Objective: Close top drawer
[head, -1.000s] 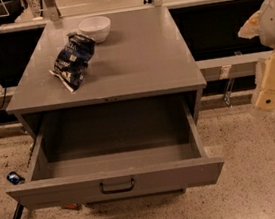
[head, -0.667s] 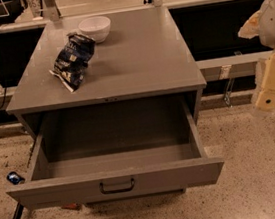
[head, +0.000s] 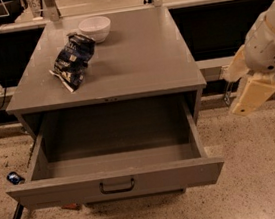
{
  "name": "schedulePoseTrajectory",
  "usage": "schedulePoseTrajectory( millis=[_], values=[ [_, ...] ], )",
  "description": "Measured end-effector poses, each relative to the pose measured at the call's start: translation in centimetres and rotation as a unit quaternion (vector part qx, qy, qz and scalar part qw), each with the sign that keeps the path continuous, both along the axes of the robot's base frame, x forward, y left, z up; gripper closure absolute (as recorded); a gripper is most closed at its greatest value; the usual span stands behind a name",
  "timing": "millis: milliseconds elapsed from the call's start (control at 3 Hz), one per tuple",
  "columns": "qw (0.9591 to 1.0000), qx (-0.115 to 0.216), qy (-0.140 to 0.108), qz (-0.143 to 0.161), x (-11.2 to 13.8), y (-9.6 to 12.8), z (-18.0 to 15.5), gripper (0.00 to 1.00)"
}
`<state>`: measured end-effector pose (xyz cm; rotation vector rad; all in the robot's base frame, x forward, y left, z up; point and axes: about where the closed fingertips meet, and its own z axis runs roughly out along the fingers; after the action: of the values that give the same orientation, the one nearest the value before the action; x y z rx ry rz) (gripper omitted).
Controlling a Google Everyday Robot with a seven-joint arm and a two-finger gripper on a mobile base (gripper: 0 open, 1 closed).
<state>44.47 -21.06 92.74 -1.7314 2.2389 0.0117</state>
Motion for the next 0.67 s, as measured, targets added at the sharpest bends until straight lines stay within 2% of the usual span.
schedulePoseTrajectory(
  millis=[333, 667],
  values=[
    [0.9993, 0.021, 0.011, 0.029, 0.6, 1.5, -3.6, 0.62],
    [0.9990, 0.026, 0.013, 0.034, 0.6, 2.4, -6.2, 0.85]
  ],
)
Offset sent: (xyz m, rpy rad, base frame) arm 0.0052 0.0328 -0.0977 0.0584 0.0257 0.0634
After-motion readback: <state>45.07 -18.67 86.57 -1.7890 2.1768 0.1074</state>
